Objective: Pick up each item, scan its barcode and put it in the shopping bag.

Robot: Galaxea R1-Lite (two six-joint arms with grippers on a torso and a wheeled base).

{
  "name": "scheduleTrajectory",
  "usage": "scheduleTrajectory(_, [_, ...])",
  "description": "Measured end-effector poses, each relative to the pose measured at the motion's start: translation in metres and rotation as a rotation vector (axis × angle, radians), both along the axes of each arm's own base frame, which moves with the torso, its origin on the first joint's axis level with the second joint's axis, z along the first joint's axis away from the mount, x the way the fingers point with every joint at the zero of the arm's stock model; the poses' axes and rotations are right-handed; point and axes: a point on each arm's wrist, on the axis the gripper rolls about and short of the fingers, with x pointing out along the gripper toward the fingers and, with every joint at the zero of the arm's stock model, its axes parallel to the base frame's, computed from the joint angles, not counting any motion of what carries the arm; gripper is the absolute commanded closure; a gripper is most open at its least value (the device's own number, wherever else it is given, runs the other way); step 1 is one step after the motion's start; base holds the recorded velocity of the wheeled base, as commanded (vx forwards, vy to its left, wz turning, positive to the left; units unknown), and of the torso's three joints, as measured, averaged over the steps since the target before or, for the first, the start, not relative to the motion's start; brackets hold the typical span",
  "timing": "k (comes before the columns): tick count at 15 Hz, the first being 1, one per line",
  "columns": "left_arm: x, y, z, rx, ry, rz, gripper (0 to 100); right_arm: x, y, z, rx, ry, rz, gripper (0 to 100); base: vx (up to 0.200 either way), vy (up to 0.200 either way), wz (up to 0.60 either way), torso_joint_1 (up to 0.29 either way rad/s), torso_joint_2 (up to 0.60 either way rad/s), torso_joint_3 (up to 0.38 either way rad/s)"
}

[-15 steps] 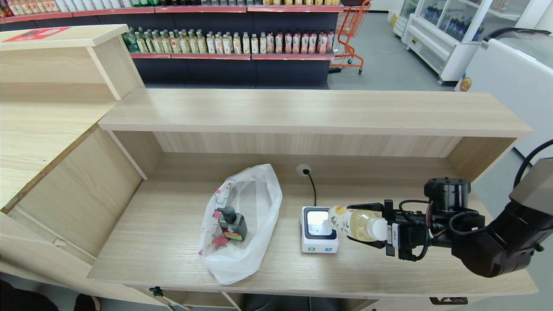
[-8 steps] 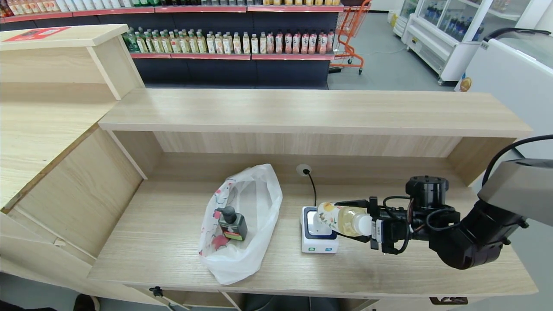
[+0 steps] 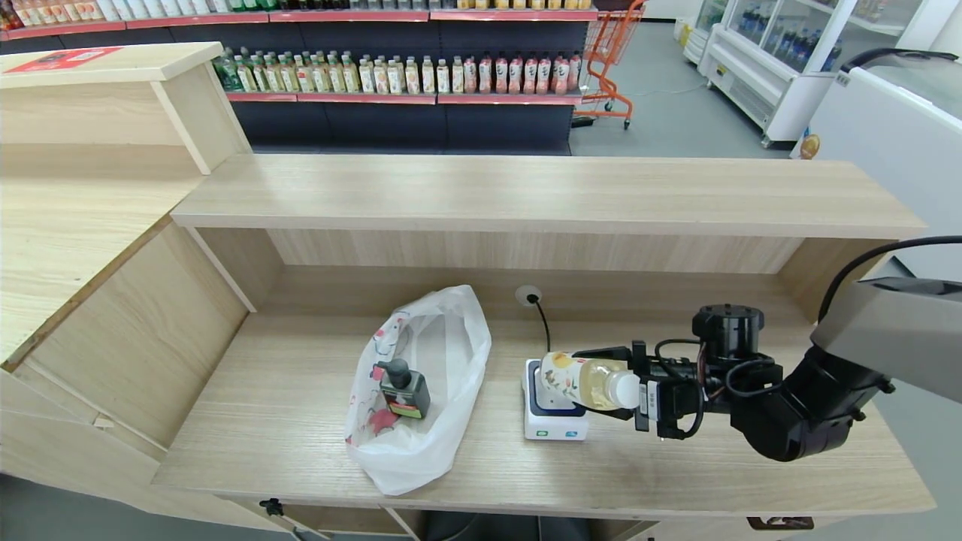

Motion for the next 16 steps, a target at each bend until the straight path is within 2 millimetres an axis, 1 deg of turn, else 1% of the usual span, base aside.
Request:
scheduleTrajectory(12, [0.000,0.000,0.000,0.000,0.000,0.000,0,0.001,0.000,-0.002,-0.002,-0.001,-0.001,100,0.000,0.000,0.00,0.000,0.00,0.000])
scheduleTrajectory(14, [0.000,0.000,0.000,0.000,0.000,0.000,0,-0.007,-0.003,-0.004,-0.006,0.030,-0.004,100,0.000,0.000,0.00,0.000,0.00,0.000])
scheduleTrajectory(16, [0.000,0.000,0.000,0.000,0.000,0.000,0,-0.020,-0.009,-0.002,-0.006,0.075,-0.019,100,0.000,0.000,0.00,0.000,0.00,0.000])
